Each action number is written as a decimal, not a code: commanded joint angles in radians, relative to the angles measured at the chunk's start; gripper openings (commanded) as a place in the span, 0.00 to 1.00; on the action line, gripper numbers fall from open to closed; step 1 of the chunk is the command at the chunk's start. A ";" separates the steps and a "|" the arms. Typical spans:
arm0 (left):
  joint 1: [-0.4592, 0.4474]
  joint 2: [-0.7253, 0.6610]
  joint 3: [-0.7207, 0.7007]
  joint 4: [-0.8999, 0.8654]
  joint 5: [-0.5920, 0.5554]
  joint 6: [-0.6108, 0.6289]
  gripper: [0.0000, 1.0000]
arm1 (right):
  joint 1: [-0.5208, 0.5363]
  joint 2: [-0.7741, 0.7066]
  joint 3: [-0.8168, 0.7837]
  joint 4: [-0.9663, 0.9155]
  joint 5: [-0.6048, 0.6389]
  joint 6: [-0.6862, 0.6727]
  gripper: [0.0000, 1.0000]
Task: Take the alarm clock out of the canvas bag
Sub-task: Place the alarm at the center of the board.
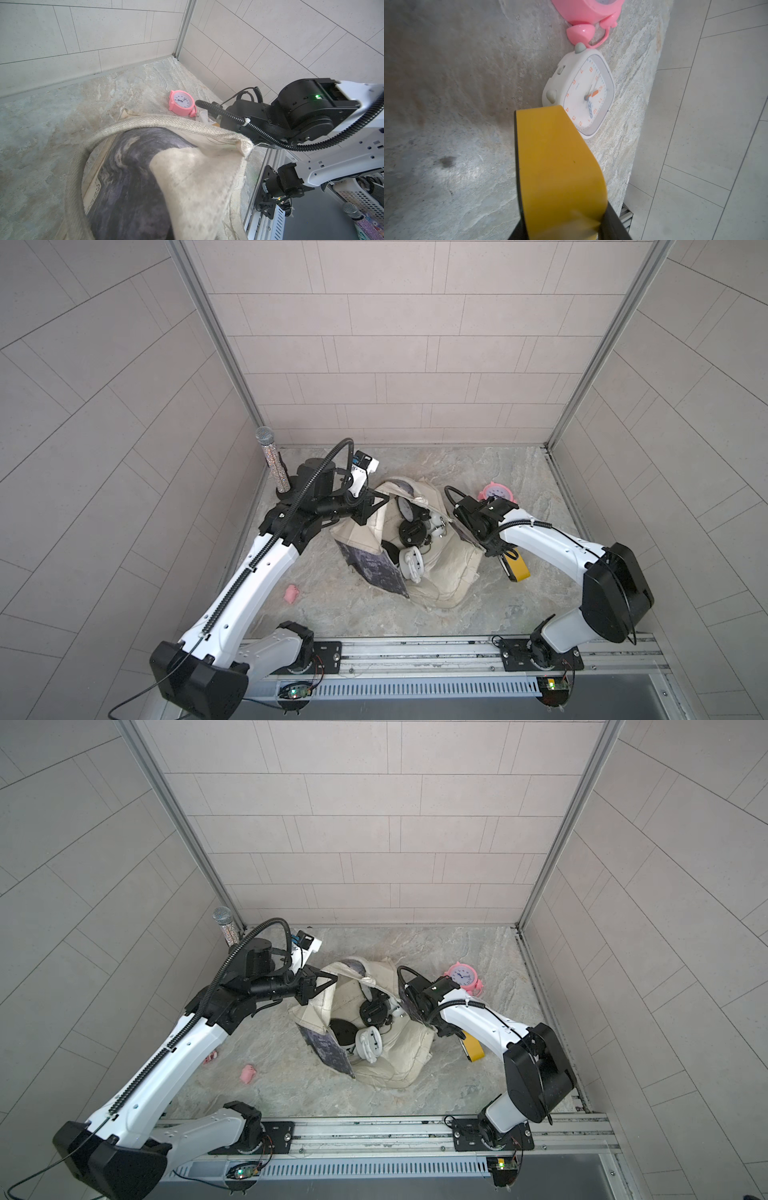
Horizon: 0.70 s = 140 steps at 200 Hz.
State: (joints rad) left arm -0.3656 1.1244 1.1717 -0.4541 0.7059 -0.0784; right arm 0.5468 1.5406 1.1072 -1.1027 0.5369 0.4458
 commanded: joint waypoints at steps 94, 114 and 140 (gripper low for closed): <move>0.009 -0.049 -0.001 0.057 0.023 0.018 0.00 | -0.067 0.179 0.050 0.075 0.098 0.004 0.22; 0.010 -0.049 -0.002 0.055 0.023 0.020 0.00 | -0.065 0.201 0.058 0.092 0.054 0.007 0.29; 0.010 -0.048 -0.003 0.056 0.024 0.019 0.00 | -0.065 0.214 0.066 0.105 0.032 0.010 0.39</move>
State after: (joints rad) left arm -0.3656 1.1145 1.1660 -0.4553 0.7071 -0.0765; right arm 0.4812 1.7283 1.1614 -1.0950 0.6739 0.4129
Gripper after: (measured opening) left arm 0.055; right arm 0.397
